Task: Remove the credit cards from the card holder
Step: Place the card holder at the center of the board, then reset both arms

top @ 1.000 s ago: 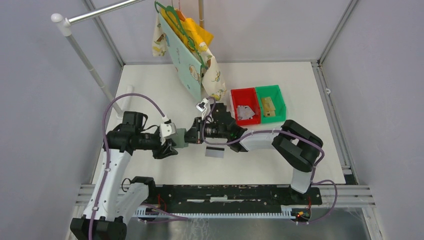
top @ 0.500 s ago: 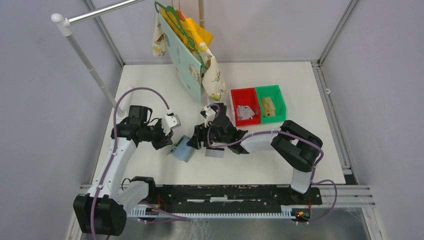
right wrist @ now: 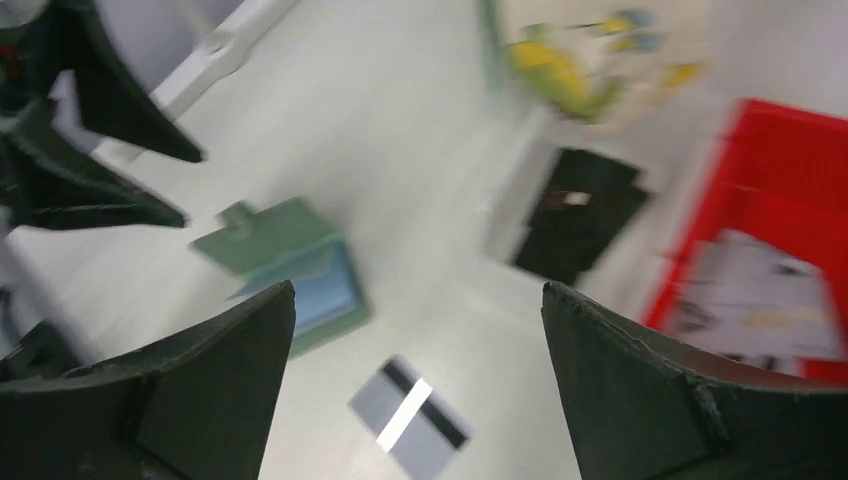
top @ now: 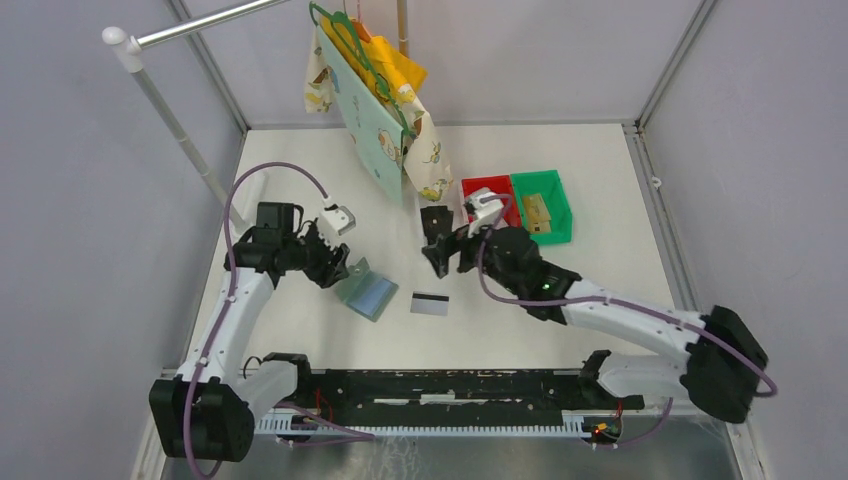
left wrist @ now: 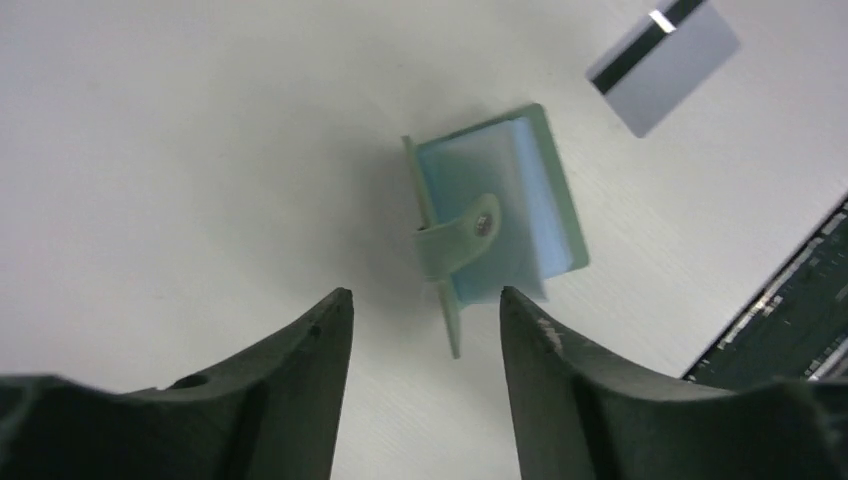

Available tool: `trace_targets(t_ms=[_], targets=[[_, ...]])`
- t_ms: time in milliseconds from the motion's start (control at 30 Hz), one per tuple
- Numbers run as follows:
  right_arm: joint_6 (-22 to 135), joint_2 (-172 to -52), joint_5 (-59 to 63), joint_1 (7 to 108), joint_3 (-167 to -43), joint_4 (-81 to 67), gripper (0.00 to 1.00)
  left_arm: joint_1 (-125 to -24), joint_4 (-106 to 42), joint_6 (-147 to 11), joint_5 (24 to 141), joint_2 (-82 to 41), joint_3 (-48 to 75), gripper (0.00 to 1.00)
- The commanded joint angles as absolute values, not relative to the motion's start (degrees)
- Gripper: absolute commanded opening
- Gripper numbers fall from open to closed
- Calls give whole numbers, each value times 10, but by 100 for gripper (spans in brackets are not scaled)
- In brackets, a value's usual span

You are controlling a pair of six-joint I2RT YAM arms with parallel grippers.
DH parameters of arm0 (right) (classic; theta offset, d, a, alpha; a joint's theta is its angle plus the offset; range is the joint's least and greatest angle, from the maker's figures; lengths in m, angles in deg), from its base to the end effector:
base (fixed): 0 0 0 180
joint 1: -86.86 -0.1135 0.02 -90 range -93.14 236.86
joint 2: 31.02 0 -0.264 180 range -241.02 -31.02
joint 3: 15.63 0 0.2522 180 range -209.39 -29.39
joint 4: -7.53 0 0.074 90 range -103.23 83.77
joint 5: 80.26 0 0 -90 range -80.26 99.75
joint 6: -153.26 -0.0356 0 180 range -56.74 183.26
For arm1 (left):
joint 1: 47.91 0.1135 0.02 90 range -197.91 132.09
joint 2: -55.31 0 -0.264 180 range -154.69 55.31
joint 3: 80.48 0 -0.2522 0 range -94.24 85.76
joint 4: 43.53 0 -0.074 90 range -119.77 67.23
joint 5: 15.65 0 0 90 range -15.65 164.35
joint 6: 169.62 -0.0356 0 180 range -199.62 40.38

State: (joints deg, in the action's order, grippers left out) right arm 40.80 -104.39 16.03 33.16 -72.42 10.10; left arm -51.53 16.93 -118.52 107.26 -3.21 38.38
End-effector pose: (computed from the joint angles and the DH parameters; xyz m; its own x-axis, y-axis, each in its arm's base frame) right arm 0.1762 0.2333 0.2680 -0.4144 0.0772 -0.9068 -0.6274 0.6975 0.3462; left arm 0.1878 -0.0313 0.2622 -0.4430 0.5563 -0.7031 0.7964 0.6043 -0.0237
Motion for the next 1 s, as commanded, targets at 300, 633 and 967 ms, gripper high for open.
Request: trace_targets(t_ms=[300,633,967], targets=[[515,-732,617,613,-459,74,98,-360,-243,-979,1004,-134,454,90],[507,-782,667,772,-327,262,98,-348,-486,-851,1031,-230,543,94],[582,-883,587,806,-216,548,98,-348,-753,-770,993,-275,639,94]])
